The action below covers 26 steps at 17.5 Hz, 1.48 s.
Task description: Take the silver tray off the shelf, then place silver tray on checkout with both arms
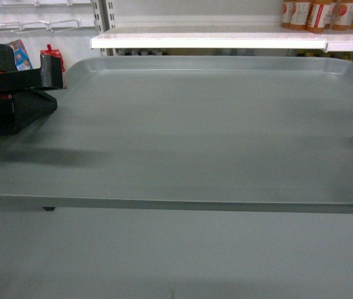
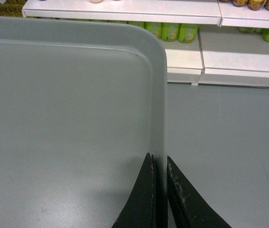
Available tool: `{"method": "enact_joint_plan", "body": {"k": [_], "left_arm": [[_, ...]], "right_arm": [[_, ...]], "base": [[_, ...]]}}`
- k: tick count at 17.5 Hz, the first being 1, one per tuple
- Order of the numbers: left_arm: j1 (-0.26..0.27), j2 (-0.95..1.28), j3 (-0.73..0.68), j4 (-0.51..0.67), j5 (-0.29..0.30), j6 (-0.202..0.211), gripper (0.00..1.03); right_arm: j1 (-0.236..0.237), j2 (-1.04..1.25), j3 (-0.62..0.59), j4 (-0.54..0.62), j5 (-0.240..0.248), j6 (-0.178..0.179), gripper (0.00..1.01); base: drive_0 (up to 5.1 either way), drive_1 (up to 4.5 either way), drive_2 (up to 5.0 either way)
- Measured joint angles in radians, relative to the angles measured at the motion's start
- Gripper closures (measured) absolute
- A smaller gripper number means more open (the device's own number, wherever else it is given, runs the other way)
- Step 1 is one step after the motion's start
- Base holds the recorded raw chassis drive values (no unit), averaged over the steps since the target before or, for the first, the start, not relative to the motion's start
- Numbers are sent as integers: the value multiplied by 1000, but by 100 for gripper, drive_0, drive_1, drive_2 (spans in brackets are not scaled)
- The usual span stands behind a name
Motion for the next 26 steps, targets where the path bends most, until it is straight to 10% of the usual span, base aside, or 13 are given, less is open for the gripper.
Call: {"method": "enact_joint_plan", "body": {"k": [26], "left_arm": [[0, 2, -1, -2, 2, 0, 100]], "right_arm": [[0, -2, 0, -2, 0, -3, 98]], "base": [[12, -409, 433]]}}
